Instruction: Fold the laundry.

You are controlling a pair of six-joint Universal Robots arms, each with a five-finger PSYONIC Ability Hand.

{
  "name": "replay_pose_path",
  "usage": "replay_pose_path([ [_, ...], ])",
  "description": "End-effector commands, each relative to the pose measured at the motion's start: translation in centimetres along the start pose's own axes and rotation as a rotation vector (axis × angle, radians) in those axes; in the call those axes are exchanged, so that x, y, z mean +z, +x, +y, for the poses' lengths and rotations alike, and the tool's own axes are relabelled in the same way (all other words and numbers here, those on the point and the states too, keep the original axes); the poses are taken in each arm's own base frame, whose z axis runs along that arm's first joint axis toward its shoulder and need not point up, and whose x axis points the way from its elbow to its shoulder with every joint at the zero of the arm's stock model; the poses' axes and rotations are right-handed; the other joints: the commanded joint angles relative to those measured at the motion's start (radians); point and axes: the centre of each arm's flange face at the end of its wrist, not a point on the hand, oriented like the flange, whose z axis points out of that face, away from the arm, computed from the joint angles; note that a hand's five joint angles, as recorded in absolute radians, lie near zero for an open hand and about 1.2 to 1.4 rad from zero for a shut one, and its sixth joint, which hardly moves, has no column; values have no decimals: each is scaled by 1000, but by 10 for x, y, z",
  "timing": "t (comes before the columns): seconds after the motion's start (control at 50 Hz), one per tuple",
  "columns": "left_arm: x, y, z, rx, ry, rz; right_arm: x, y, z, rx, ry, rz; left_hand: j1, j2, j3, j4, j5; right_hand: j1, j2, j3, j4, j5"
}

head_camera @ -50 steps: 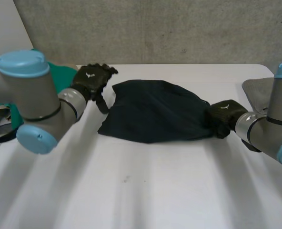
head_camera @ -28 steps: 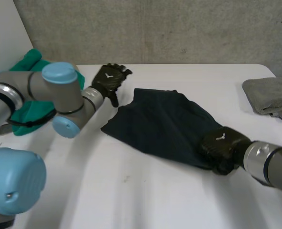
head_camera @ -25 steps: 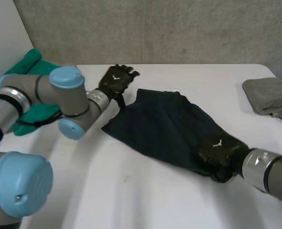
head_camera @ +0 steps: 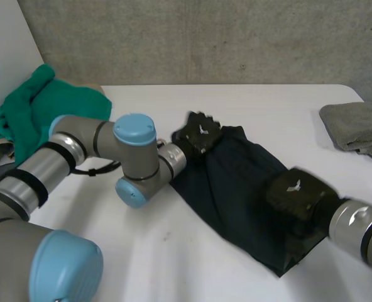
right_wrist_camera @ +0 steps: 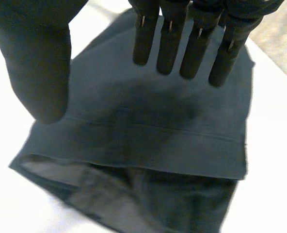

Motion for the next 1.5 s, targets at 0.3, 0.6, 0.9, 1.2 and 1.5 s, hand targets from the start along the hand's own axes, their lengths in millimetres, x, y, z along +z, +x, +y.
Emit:
replay_pose_path([
  [0.3,-70,-44,-82,21,136,-149,45,100,-63,517,26,253,268,217,237,210,267,-315,-311,-315,-315,-297],
  [0.6,-96,-42,-80,55,52,-150,138,48,-42,432,-82,91,268,217,237,210,267,-227,-223,-227,-227,-210],
  [0.9,-69,-98,-118,122,224,-312,115,111,-143,217,499,411,268,217,237,210,267,907,911,907,907,924],
  [1.2,-97,-149,-212,-9,543,-666,66,103,-210,-12,962,622,268,217,237,210,267,907,911,907,907,924],
  [1.5,-135,-20,-46,-116,-23,-350,143,27,-55,-41,328,327,-83,-135,-115,-141,-85,907,911,907,907,924],
])
